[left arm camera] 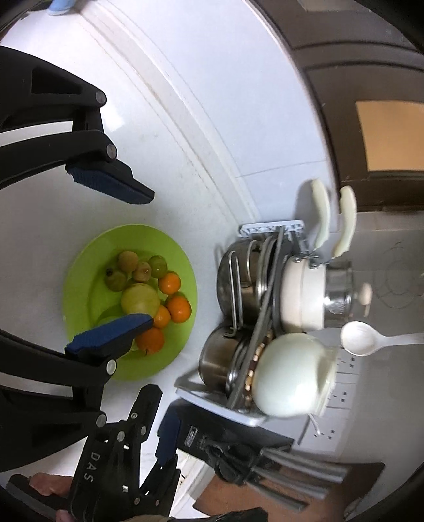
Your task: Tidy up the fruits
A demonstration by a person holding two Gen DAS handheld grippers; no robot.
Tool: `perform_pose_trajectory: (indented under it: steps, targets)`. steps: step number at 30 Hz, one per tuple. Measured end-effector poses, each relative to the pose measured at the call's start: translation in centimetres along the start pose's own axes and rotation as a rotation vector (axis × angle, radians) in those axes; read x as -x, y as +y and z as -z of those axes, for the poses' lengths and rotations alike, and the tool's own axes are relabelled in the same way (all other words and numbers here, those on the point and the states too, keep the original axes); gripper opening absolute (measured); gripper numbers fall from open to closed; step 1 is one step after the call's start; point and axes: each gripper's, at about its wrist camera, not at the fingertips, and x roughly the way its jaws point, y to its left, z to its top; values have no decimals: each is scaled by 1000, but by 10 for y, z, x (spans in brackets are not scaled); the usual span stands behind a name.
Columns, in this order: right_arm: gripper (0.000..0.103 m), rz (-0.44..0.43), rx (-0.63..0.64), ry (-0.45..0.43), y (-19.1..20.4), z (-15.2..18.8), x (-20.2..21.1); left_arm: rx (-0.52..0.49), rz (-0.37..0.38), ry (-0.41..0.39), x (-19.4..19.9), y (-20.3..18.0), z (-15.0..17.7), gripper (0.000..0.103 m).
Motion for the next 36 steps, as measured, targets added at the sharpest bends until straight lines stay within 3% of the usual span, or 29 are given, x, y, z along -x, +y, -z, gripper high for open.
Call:
perform_pose_trajectory:
  steps: [14, 30, 36]
  targets:
    - [75, 64, -19, -144, 25, 53, 110, 7, -11, -100, 99, -12, 45, 87]
    - [82, 35, 11, -188, 37, 128, 205, 28, -77, -173, 217, -53, 118, 102]
    - [84, 42, 10, -203, 39, 154, 233, 28, -94, -181, 246, -61, 138, 103]
